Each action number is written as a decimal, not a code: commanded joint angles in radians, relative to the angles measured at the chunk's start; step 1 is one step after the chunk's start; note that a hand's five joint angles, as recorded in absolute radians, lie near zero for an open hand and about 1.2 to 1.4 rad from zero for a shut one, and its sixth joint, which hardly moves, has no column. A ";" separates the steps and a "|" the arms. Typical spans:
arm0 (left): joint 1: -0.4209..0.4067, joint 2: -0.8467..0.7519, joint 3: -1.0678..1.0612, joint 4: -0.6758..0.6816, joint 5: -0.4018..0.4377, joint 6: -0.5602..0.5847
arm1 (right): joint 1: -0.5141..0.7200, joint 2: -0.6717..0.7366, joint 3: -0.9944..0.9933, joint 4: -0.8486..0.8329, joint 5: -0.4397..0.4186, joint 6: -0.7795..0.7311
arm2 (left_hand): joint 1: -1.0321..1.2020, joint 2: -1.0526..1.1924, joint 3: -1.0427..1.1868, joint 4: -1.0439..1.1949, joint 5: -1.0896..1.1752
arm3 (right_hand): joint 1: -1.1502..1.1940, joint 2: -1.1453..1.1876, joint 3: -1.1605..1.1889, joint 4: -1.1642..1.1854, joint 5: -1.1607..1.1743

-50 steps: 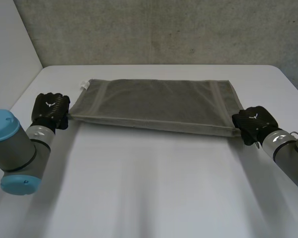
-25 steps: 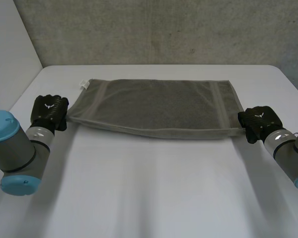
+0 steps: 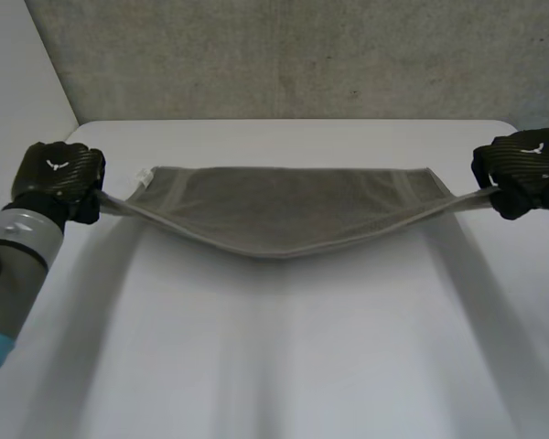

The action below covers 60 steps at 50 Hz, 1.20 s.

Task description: Fold the towel.

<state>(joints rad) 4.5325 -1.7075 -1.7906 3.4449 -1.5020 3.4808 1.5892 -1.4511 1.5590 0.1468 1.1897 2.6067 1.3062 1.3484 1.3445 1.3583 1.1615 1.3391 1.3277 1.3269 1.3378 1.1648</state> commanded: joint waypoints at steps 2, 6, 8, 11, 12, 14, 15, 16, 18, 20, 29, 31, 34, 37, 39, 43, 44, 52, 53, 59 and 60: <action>0.039 0.176 -0.055 -0.143 0.051 0.007 | -0.075 -0.127 0.000 0.175 -0.057 -0.059 | 0.090 0.048 0.052 0.038 0.060 | 0.057 0.069 0.069 0.058 0.057; 0.074 0.229 -0.069 -0.199 0.121 0.007 | -0.091 -0.144 0.004 0.217 -0.094 -0.106 | 0.090 0.048 0.052 0.038 0.060 | 0.057 0.069 0.069 0.058 0.057; 0.083 0.227 -0.069 -0.199 0.149 0.006 | -0.095 -0.144 0.009 0.224 -0.113 -0.125 | 0.090 0.048 0.052 0.038 0.060 | 0.057 0.069 0.069 0.058 0.057; 0.095 0.203 -0.061 -0.190 0.193 0.007 | -0.101 -0.127 0.004 0.220 -0.128 -0.146 | 0.090 0.048 0.052 0.038 0.060 | 0.057 0.069 0.069 0.058 0.057; 0.096 0.203 -0.061 -0.190 0.194 0.007 | -0.101 -0.100 -0.003 0.214 -0.133 -0.149 | 0.090 0.048 0.052 0.038 0.060 | 0.057 0.069 0.069 0.058 0.057; 0.099 0.104 -0.024 -0.181 0.207 0.009 | -0.100 -0.045 -0.014 0.204 -0.133 -0.154 | 0.090 0.048 0.052 0.038 0.060 | 0.057 0.069 0.069 0.058 0.057; 0.099 0.103 -0.024 -0.181 0.207 0.009 | -0.092 0.024 -0.042 0.195 -0.130 -0.163 | 0.090 0.048 0.052 0.038 0.060 | 0.057 0.069 0.069 0.058 0.057; 0.100 0.036 0.009 -0.179 0.204 0.009 | -0.092 0.024 -0.042 0.195 -0.130 -0.163 | 0.090 0.048 0.052 0.038 0.060 | 0.057 0.069 0.069 0.058 0.057; 0.096 -0.024 0.048 -0.184 0.203 0.009 | -0.084 0.153 -0.130 0.194 -0.114 -0.171 | 0.090 0.048 0.052 0.038 0.060 | 0.057 0.069 0.069 0.058 0.057; 0.096 -0.081 0.089 -0.184 0.203 0.009 | -0.083 0.200 -0.172 0.198 -0.110 -0.174 | 0.090 0.048 0.052 0.038 0.060 | 0.057 0.069 0.069 0.058 0.057; 0.071 -0.369 0.353 -0.184 0.197 0.003 | -0.015 0.457 -0.433 0.197 -0.043 -0.145 | 0.090 0.048 0.052 0.038 0.060 | 0.057 0.069 0.069 0.058 0.057; 0.066 -0.409 0.402 -0.185 0.197 0.003 | -0.002 0.490 -0.474 0.189 -0.020 -0.136 | 0.090 0.048 0.052 0.038 0.060 | 0.057 0.069 0.069 0.058 0.057; 0.057 -0.495 0.521 -0.185 0.183 0.000 | 0.015 0.564 -0.552 0.154 0.008 -0.111 | 0.090 0.048 0.052 0.038 0.060 | 0.057 0.069 0.069 0.058 0.057; 0.042 -0.556 0.606 -0.185 0.171 -0.002 | 0.026 0.619 -0.611 0.113 0.019 -0.093 | 0.090 0.048 0.052 0.038 0.060 | 0.057 0.069 0.069 0.058 0.057; 0.034 -0.581 0.640 -0.184 0.171 -0.002 | 0.031 0.645 -0.634 0.096 0.027 -0.085 | 0.090 0.048 0.052 0.038 0.060 | 0.057 0.069 0.069 0.058 0.057; 0.017 -0.620 0.689 -0.177 0.174 -0.005 | 0.050 0.707 -0.697 0.083 0.080 -0.067 | 0.090 0.048 0.052 0.038 0.060 | 0.057 0.069 0.069 0.058 0.057; 0.011 -0.639 0.707 -0.174 0.175 -0.002 | 0.051 0.707 -0.697 0.083 0.080 -0.066 | 0.090 0.048 0.052 0.038 0.060 | 0.057 0.069 0.069 0.058 0.057; -0.007 -0.733 0.800 -0.109 0.169 0.001 | 0.080 0.773 -0.751 0.011 0.126 -0.034 | 0.090 0.048 0.052 0.038 0.060 | 0.057 0.069 0.069 0.058 0.057; -0.007 -0.733 0.800 -0.108 0.169 0.001 | 0.081 0.787 -0.758 -0.001 0.129 -0.034 | 0.090 0.048 0.052 0.038 0.060 | 0.057 0.069 0.069 0.058 0.057; -0.018 -0.797 0.861 -0.102 0.157 -0.002 | 0.084 0.847 -0.816 -0.018 0.154 -0.034 | 0.090 0.048 0.052 0.038 0.060 | 0.057 0.069 0.069 0.058 0.057; -0.020 -0.801 0.867 -0.102 0.146 -0.005 | 0.089 0.859 -0.830 -0.018 0.178 -0.034 | -0.192 -0.234 -0.230 -0.244 -0.221 | 0.057 0.069 0.069 0.058 0.057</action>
<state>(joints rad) 4.5188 -2.4794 -0.9530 3.3421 -1.3362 3.4817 1.6728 -0.6400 0.7768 0.1359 1.3275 2.5745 1.3076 1.3504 1.3448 1.3583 1.1646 1.3392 1.3277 1.3272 1.3378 1.1655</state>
